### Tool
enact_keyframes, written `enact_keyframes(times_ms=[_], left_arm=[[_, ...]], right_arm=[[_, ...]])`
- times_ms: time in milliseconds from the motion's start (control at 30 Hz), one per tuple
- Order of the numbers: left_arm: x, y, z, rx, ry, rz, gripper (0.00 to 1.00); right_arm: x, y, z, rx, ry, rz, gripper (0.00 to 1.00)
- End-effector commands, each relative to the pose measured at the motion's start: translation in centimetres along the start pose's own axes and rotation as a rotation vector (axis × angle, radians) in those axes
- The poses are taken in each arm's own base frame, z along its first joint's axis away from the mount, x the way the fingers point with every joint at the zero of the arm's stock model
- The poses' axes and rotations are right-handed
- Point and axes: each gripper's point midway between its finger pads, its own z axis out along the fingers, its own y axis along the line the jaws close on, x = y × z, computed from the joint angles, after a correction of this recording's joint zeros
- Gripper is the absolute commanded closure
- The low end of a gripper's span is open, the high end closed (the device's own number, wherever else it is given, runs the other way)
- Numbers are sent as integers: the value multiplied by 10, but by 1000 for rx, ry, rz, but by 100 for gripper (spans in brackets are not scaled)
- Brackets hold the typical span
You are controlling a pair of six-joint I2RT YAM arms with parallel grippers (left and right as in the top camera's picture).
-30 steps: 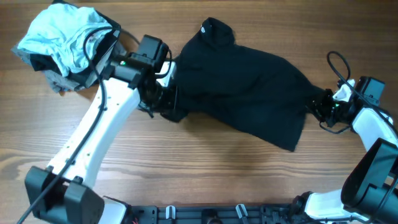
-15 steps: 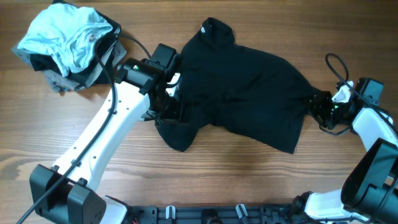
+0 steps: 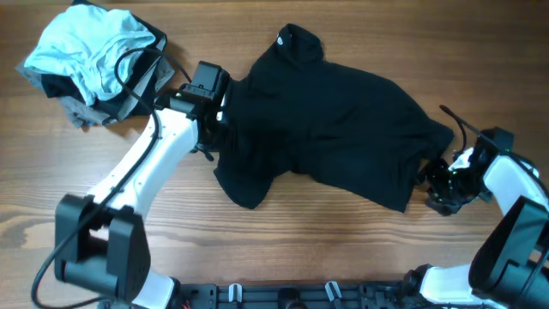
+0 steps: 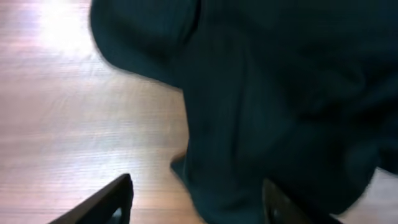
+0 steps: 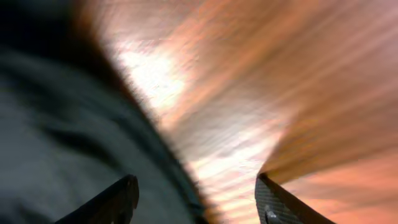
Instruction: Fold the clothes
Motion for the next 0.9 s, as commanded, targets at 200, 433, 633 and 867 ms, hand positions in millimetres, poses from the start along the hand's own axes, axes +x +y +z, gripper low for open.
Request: enact_keyframes(times_ms=[200,433,633,867], left_arm=[[-16,-20,42,142,16,3,46],[-18,-21,46,149,12,2,59],[-16,-10,46,139,31,-27,56],[-9,-19,44,195,67,-31,28]], right_arm=[[57,18,37,-276,148,-163,52],[29,5,32,-147,77,-60,96],[-55,-37,-55,212,-137,157,96],[-110,-52,-116,144,-332,349,96]])
